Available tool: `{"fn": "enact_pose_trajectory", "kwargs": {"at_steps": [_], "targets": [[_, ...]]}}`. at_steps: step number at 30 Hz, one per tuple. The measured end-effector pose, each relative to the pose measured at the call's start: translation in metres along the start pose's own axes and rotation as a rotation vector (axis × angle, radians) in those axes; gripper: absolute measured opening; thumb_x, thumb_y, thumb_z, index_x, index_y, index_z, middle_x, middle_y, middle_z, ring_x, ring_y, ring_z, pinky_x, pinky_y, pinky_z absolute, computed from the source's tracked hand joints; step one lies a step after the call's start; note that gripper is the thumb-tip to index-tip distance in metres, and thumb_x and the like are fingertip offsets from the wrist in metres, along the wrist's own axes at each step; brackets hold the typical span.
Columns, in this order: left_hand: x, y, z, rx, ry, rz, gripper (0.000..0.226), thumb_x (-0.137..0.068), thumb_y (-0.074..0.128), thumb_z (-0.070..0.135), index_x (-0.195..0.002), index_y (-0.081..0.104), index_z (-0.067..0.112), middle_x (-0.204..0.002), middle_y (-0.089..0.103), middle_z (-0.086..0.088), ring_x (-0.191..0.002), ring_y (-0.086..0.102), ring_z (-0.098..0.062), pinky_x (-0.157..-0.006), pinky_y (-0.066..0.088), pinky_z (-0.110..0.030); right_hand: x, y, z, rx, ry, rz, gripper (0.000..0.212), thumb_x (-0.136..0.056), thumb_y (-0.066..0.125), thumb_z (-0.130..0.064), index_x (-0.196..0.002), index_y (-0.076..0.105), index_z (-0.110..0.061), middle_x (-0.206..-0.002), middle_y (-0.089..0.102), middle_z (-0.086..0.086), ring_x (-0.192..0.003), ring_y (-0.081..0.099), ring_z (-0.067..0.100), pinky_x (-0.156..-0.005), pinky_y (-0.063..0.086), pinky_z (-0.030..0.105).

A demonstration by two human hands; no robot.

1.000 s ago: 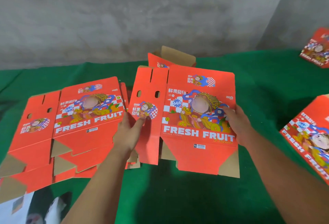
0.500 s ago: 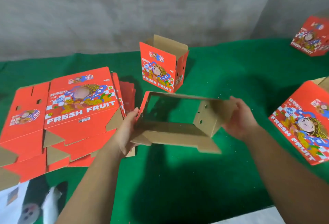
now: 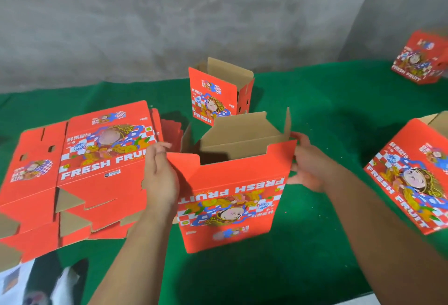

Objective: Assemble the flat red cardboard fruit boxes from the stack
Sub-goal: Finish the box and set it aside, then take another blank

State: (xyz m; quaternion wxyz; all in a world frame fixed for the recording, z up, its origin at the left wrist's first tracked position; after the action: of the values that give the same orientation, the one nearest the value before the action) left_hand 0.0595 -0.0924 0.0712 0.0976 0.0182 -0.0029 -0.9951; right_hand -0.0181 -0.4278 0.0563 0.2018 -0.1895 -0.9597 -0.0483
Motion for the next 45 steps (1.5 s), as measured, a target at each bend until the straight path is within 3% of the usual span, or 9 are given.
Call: {"fn": "enact_pose_trajectory", "kwargs": {"at_steps": [4, 11, 18, 23, 28, 33, 38, 41, 45], "targets": [[-0.011, -0.001, -0.035, 0.052, -0.123, -0.277, 0.084, -0.078, 0.023, 0.099, -0.123, 0.071, 0.046, -0.103, 0.076, -0.003, -0.098, 0.071, -0.024, -0.084, 0.058, -0.043, 0.006, 0.004, -0.003, 0.034, -0.174, 0.109, 0.047, -0.099, 0.063, -0.007, -0.120, 0.029, -0.031, -0.128, 0.066, 0.012, -0.091, 0.069, 0.025, -0.075, 0.064, 0.049], [-0.056, -0.039, -0.053, -0.365, -0.296, -0.518, 0.109, -0.064, 0.030, 0.109, -0.144, 0.056, 0.041, -0.152, 0.055, 0.005, -0.142, 0.048, -0.010, -0.123, 0.030, -0.047, 0.017, 0.002, 0.005, 0.384, -0.404, 0.209, 0.032, -0.101, 0.044, -0.011, -0.119, 0.067, -0.022, -0.129, 0.066, 0.009, -0.118, 0.065, 0.030, -0.103, 0.052, 0.054], [-0.014, -0.002, -0.031, 0.018, -0.273, -0.401, 0.096, -0.088, 0.009, 0.085, -0.130, 0.068, 0.023, -0.118, 0.077, 0.007, -0.109, 0.070, 0.002, -0.084, 0.054, -0.014, 0.014, -0.006, 0.027, 0.316, -0.293, 0.273, 0.068, -0.083, 0.022, -0.079, -0.107, 0.065, -0.031, -0.109, 0.074, 0.000, -0.100, 0.069, 0.017, -0.087, 0.055, 0.038], [-0.021, -0.007, -0.014, -0.084, -0.021, -0.155, 0.067, -0.092, 0.035, 0.077, -0.089, 0.074, 0.023, -0.071, 0.074, 0.005, -0.067, 0.070, -0.007, -0.065, 0.053, -0.020, 0.011, -0.016, 0.031, 0.146, -0.254, 0.340, 0.086, -0.076, 0.028, -0.076, -0.115, 0.066, -0.009, -0.116, 0.072, 0.015, -0.108, 0.068, 0.030, -0.095, 0.056, 0.048], [-0.015, 0.005, -0.003, -0.247, 0.275, -0.048, 0.073, -0.102, 0.024, 0.067, -0.121, 0.074, 0.018, -0.105, 0.074, -0.003, -0.106, 0.066, -0.034, -0.095, 0.051, -0.052, 0.017, -0.003, 0.025, 0.403, -0.299, 0.501, 0.049, -0.075, 0.072, -0.066, -0.095, 0.054, -0.024, -0.083, 0.063, -0.006, -0.075, 0.060, 0.005, -0.070, 0.044, 0.040], [-0.014, 0.017, -0.009, -0.669, 0.321, -0.021, 0.079, -0.090, 0.074, 0.049, -0.158, 0.039, 0.028, -0.140, 0.057, -0.003, -0.122, 0.042, -0.034, -0.102, 0.028, -0.044, 0.026, 0.015, -0.003, 0.833, -0.463, 0.637, 0.084, -0.081, 0.084, -0.029, -0.148, 0.034, -0.024, -0.148, 0.032, 0.012, -0.135, 0.031, 0.035, -0.112, 0.027, 0.048], [-0.007, 0.017, -0.003, -0.562, 0.456, 0.017, 0.089, -0.092, 0.075, 0.024, -0.162, 0.022, 0.036, -0.124, 0.064, -0.004, -0.108, 0.040, -0.023, -0.091, 0.021, -0.029, 0.034, 0.091, -0.039, 1.259, -0.913, 0.391, 0.049, -0.084, 0.070, -0.012, -0.132, 0.064, -0.019, -0.120, 0.063, 0.009, -0.114, 0.061, 0.042, -0.094, 0.048, 0.050], [-0.010, 0.014, -0.005, -0.639, 0.518, 0.029, 0.085, -0.097, 0.062, 0.011, -0.163, 0.016, 0.035, -0.111, 0.065, 0.004, -0.097, 0.038, -0.023, -0.086, 0.021, -0.033, 0.008, 0.101, -0.023, 1.274, -0.612, 0.235, 0.060, -0.098, 0.057, -0.045, -0.153, 0.039, -0.032, -0.143, 0.049, 0.002, -0.111, 0.065, 0.033, -0.093, 0.053, 0.044], [-0.008, 0.022, 0.000, -0.753, 0.760, -0.149, 0.058, -0.088, 0.055, 0.002, -0.140, 0.063, 0.028, -0.101, 0.062, 0.005, -0.092, 0.050, -0.030, -0.076, 0.032, -0.038, -0.018, 0.096, -0.006, 1.364, -0.467, 0.257, 0.087, -0.092, 0.042, -0.066, -0.158, -0.012, -0.049, -0.160, 0.005, 0.004, -0.129, 0.053, 0.037, -0.112, 0.039, 0.049]]}}
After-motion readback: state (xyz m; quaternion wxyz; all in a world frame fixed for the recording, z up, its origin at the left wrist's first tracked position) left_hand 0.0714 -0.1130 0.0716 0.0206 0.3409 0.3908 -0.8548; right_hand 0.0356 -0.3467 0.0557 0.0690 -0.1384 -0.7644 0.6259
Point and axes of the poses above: each hand's wrist, its own x-axis away from the middle knuckle, its own y-axis out of the palm, z = x × y, the point moved 7 cm from there along -x, towards the middle knuckle
